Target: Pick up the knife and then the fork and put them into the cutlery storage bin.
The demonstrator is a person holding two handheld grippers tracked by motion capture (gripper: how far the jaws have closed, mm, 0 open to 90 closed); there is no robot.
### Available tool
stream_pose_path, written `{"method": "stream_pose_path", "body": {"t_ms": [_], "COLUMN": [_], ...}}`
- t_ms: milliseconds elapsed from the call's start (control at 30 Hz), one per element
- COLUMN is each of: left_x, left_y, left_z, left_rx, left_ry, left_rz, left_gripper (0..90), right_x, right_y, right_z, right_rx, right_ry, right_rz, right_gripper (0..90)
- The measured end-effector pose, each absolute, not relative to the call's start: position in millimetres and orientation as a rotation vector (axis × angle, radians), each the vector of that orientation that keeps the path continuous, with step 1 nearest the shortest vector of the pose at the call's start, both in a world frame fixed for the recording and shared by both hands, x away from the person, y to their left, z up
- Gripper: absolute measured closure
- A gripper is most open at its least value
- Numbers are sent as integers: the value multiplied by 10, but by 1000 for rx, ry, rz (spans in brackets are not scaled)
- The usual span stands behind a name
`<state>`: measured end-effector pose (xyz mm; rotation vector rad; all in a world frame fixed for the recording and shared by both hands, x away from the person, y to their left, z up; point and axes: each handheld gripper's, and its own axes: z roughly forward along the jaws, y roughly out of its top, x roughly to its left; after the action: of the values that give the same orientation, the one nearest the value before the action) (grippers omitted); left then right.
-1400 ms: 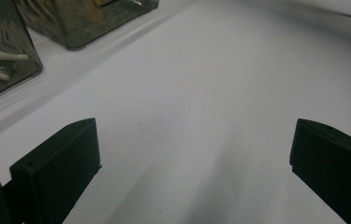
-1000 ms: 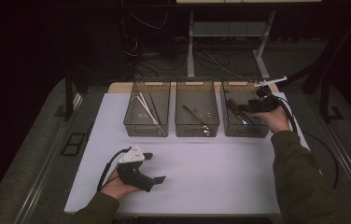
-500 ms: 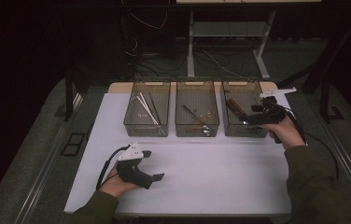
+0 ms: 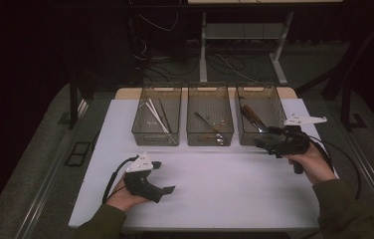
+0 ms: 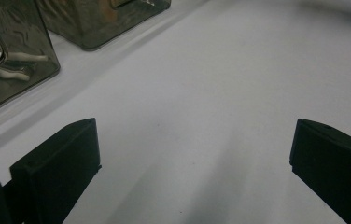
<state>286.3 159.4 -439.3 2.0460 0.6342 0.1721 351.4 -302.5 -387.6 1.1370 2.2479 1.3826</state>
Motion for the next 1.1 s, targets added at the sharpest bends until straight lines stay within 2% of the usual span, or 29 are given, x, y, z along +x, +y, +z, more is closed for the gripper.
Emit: {"method": "stream_pose_path", "body": {"t_ms": [467, 967, 1100], "left_x": [2856, 2839, 2838], "left_y": [1594, 1589, 1590], "left_z": [-4393, -4389, -4388], "left_rx": [2041, 2042, 2041], "left_ry": [641, 642, 642], "left_rz": [170, 172, 172], "left_gripper": [3, 5, 5], "right_x": [3086, 2714, 2638], "right_y": [-3105, -2929, -2862], "right_z": [-4169, -4397, -4452], "right_rx": [1096, 1047, 1013], "right_ry": [2273, 2362, 2408], "right_rz": [1384, 1405, 1404], "right_gripper": [166, 165, 130]}}
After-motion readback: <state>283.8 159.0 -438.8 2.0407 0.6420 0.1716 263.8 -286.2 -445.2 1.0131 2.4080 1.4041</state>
